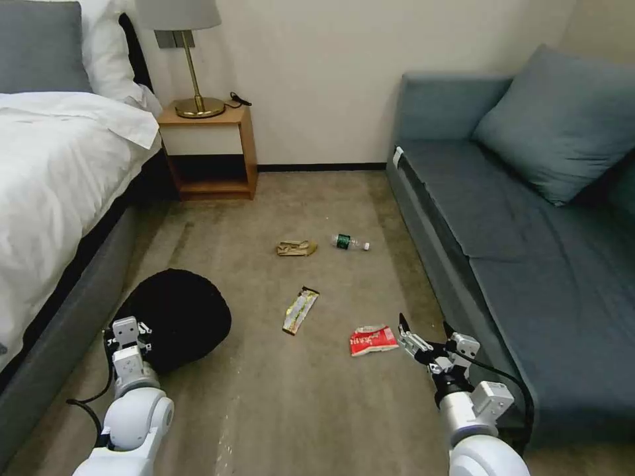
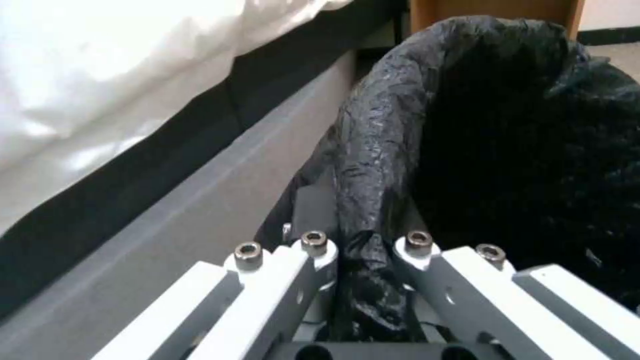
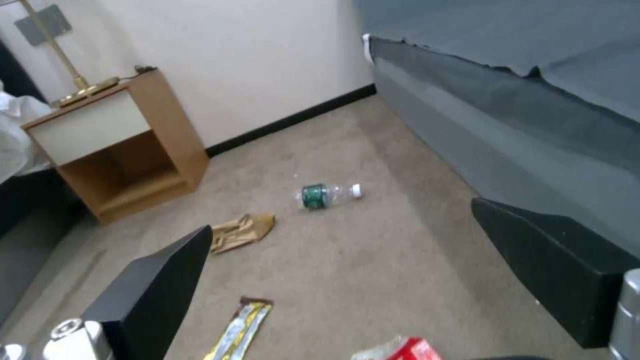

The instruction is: Pick up the trash bin, then pick up the garbage on the floor and place it into the trash bin.

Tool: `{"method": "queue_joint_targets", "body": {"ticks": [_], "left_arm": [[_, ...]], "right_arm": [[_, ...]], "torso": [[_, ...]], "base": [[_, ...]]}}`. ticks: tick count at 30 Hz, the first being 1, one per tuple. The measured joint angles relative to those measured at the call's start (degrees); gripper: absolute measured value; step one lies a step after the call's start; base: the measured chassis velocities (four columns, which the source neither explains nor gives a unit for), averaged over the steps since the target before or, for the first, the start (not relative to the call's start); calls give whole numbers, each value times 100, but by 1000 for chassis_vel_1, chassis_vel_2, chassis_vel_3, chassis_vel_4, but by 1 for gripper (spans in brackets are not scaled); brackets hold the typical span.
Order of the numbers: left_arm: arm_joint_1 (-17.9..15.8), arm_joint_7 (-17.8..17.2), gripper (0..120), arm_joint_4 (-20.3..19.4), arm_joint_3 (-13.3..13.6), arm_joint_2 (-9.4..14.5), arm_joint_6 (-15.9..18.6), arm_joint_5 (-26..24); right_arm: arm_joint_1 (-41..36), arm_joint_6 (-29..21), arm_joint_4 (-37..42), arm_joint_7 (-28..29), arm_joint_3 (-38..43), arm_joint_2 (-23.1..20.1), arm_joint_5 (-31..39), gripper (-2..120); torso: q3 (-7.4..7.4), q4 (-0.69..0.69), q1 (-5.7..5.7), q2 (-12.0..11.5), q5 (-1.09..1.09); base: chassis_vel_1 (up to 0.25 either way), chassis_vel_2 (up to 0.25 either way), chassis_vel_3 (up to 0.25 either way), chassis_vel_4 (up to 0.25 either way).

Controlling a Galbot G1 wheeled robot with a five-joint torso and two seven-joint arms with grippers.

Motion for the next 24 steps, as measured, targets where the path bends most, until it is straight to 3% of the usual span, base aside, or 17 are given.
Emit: {"method": "queue_joint_targets", "body": {"ticks": [24], "left_arm": [[87,-2,4,-5,-75,23,-160,-25]], "right_arm": [[2,8,-112,25,-174,76,-203,100]], "torso": [[0,2,0,0,1]], "base": [[-132,132,131,-134]]}}
